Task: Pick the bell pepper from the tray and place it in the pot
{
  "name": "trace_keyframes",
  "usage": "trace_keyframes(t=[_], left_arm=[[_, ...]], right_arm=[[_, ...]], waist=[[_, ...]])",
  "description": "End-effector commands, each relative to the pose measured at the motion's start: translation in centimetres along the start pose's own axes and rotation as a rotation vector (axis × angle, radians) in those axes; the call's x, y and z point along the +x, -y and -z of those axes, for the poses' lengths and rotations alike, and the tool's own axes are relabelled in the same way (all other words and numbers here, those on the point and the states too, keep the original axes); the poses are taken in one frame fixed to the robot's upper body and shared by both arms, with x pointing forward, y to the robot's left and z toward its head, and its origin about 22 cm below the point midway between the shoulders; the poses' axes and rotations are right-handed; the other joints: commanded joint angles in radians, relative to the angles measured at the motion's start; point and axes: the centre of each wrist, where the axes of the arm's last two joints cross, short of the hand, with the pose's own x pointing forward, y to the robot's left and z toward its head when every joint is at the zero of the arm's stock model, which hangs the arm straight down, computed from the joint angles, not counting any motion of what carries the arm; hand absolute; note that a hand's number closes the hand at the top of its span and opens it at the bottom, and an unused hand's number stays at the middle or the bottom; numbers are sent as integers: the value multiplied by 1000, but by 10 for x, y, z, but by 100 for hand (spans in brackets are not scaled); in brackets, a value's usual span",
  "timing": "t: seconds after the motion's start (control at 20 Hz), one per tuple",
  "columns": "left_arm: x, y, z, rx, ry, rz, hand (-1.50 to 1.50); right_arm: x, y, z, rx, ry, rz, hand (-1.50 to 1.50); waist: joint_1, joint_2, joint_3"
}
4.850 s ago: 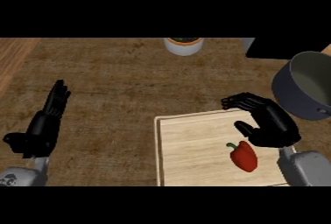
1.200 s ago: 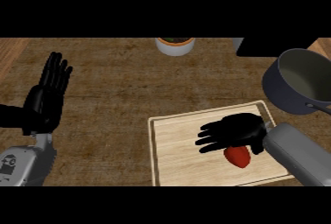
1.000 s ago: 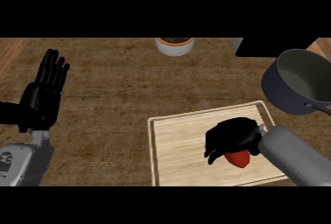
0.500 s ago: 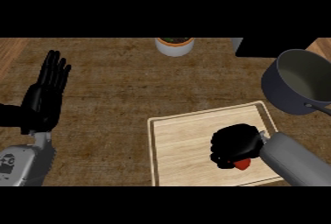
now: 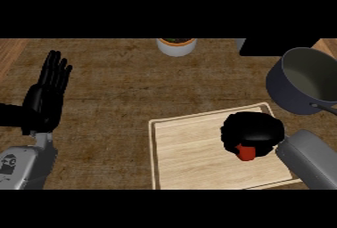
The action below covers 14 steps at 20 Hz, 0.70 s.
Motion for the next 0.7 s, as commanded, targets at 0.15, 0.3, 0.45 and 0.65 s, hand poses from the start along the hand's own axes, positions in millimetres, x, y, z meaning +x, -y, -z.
trace_keyframes(t=[0.15, 0.3, 0.45, 0.65], left_arm=[[1, -5, 0, 27, 2, 9, 0], [0, -7, -1, 29, -4, 6, 0], [1, -6, -1, 23, -1, 14, 0], [1, -2, 0, 8, -5, 7, 0]], right_arm=[[-36, 5, -48, -312, -790, 103, 150], [-47, 22, -60, -465, -1070, 85, 150], [-57, 41, -71, -589, -1330, 40, 150], [-66, 73, -83, -801, -1645, -48, 150]], waist=[[-54, 12, 3], [-53, 5, -2], [-39, -6, -8], [-25, -7, -11]])
